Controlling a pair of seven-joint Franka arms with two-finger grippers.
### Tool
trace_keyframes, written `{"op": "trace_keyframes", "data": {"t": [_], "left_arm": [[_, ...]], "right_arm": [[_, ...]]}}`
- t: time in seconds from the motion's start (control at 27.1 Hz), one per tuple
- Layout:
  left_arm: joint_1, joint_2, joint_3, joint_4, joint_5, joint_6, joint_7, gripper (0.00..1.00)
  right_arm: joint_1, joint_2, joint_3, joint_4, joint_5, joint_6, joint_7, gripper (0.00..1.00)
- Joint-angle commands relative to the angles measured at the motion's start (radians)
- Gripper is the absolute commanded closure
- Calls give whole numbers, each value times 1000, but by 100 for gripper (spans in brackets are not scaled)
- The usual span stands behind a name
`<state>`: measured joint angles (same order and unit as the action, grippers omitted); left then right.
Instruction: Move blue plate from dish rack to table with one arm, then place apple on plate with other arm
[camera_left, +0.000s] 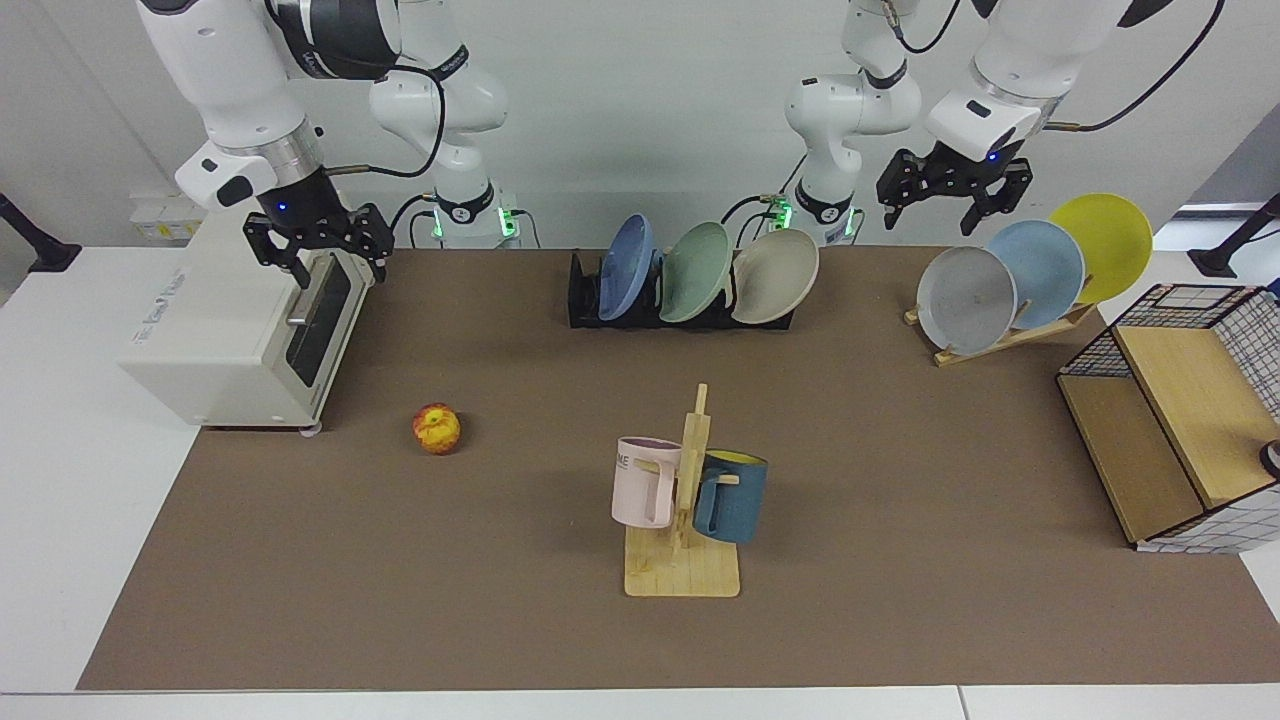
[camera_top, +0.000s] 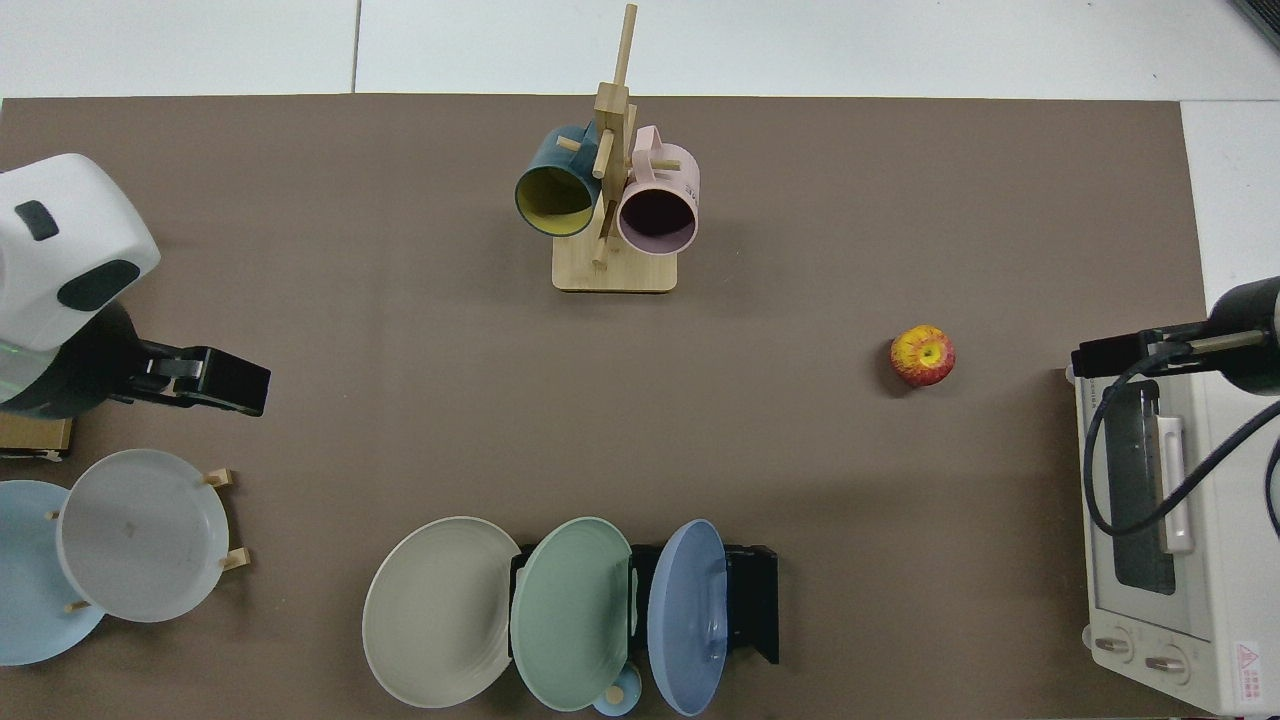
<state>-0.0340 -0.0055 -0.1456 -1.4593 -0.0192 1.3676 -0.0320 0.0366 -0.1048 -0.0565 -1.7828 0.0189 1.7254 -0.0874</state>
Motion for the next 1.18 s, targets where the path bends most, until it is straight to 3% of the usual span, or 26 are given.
{"op": "trace_keyframes", "data": {"t": [0.0, 1.15], "left_arm": [[6, -14, -2, -7, 13, -7, 0, 0], [5, -37, -6, -35, 4, -8, -6, 0]], "right_arm": [[0, -15, 0, -10, 12, -10, 14, 0], [0, -13, 0, -10, 13, -12, 15, 0]]}}
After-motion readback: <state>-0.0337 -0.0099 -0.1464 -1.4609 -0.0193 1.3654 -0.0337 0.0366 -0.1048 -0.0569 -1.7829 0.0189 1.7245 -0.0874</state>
